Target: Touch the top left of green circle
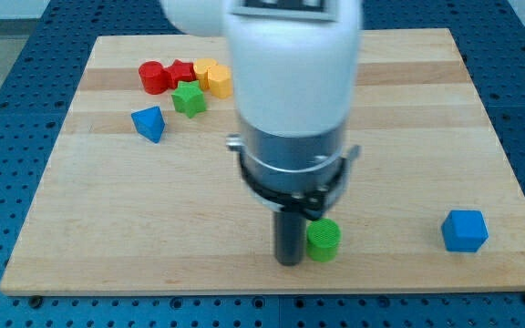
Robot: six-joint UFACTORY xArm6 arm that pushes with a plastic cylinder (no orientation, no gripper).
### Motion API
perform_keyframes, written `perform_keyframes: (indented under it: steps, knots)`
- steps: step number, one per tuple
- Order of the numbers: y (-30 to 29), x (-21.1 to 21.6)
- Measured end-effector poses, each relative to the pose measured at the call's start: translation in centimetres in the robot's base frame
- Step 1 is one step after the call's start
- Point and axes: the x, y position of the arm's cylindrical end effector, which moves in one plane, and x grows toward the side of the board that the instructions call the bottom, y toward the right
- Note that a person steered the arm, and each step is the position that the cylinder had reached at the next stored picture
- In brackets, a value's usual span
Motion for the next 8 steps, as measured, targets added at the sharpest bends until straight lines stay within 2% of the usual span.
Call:
perform_keyframes:
  steps: [2, 3, 4, 5, 6, 8]
  knots:
    - [6.8, -1.3]
    - [6.0, -1.3]
    - [1.6, -1.7]
    - [0.7, -4.6]
    - [2.6, -7.0]
    - [11.1, -6.6]
